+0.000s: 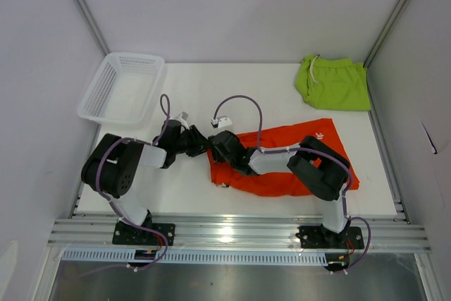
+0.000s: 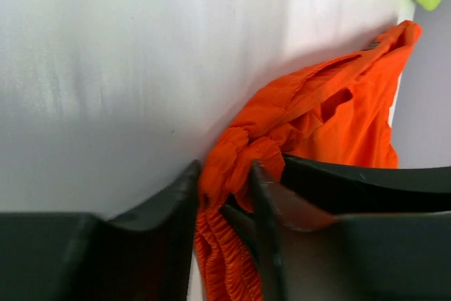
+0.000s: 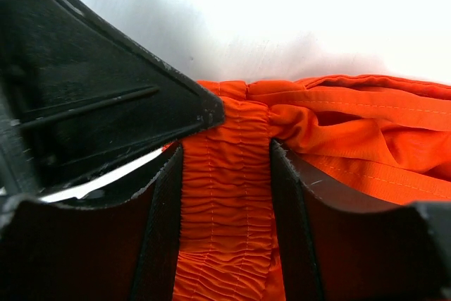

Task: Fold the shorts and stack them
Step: Fold the shorts

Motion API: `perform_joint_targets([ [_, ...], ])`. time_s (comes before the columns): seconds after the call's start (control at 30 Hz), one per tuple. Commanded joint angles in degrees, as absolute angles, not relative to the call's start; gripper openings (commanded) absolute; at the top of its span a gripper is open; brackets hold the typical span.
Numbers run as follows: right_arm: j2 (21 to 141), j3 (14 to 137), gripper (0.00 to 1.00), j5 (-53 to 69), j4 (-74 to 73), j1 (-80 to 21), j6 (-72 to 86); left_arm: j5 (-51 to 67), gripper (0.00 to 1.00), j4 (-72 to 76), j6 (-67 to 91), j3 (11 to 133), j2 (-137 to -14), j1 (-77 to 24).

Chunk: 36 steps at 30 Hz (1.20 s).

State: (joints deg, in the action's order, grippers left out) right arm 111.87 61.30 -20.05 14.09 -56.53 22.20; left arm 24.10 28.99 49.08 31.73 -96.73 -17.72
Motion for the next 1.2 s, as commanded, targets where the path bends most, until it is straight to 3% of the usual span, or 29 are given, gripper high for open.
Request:
perform_joint_targets([
  [0.0,112.1,60.7,0.49,-18.9,14.5,-57.4,22.0,21.7,0.31,28.0,47.8,32.3,-98.6,-18.5],
  [0.03,112.1,60.7,0.49,-18.8,14.4,-57.5,22.0,21.4,0.22,28.0,47.6,32.4,-98.5,-18.6],
  [0.1,112.3,60.8,0.50,-18.7,14.5,-57.6,22.0,20.9,0.15,27.5,47.4,32.5,-98.3,-18.6],
  [0.17,112.4,61.1,0.52,-18.5,14.2,-57.7,22.0,20.6,0.02,26.8,46.9,32.9,-98.0,-18.6],
  [0.4,107.9,61.2,0.79,-16.0,10.5,-58.0,22.1,19.7,0.00,23.8,45.7,34.4,-97.4,-18.5],
  [0.6,99.9,60.9,0.79,-17.4,4.6,-60.8,20.6,19.2,0.00,22.2,45.1,35.2,-97.4,-18.5],
  [0.67,97.7,60.5,0.74,-19.9,2.2,-62.0,20.7,19.0,0.00,21.6,45.0,35.4,-97.4,-18.5],
  [0.77,95.5,58.6,0.58,-22.7,1.6,-63.5,22.1,19.2,0.00,21.1,45.0,35.8,-97.5,-18.5],
  [0.8,94.9,56.7,0.43,-22.7,2.0,-64.0,22.6,19.1,0.00,21.0,45.0,35.8,-97.5,-18.5],
  [0.9,93.3,53.2,0.12,-22.1,4.2,-64.1,24.4,19.2,0.00,20.4,44.7,36.0,-97.2,-18.5],
  [0.93,93.3,52.5,0.06,-22.0,4.8,-64.1,24.8,19.0,0.00,20.2,44.6,36.3,-97.2,-18.5],
  [1.0,94.1,51.6,0.00,-22.1,5.7,-64.1,25.7,18.9,0.00,19.7,44.5,36.2,-96.9,-18.5],
  [1.17,98.3,50.0,0.00,-21.9,8.1,-66.0,26.5,18.6,0.00,17.9,44.1,36.6,-96.2,-18.5],
])
